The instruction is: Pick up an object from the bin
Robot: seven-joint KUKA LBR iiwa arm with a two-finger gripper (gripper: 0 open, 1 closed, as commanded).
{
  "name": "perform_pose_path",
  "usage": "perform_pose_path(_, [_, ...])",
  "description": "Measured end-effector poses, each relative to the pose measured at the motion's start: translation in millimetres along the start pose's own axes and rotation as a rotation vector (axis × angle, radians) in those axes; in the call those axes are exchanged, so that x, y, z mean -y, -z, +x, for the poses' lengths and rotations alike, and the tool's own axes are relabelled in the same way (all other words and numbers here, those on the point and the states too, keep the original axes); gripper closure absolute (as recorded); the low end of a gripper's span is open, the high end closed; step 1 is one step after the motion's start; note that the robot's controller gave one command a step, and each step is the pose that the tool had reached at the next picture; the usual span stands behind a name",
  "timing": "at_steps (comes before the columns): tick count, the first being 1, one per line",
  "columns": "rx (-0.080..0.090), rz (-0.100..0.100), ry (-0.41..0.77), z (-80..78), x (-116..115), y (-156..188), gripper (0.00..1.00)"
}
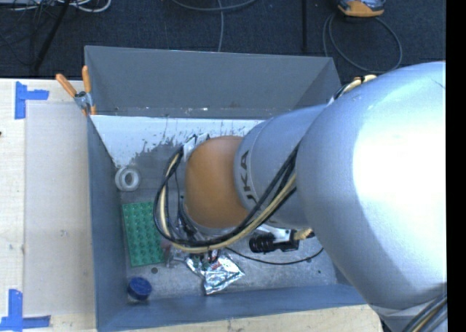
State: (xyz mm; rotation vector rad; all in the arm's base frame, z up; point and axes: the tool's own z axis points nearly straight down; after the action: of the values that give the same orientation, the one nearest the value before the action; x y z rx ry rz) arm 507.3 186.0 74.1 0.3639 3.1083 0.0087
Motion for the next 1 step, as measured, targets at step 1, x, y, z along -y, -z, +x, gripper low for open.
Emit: perform_pose_path(1, [-0.01, 0.004, 0.001, 2.9, 0.9, -2.7, 0.0])
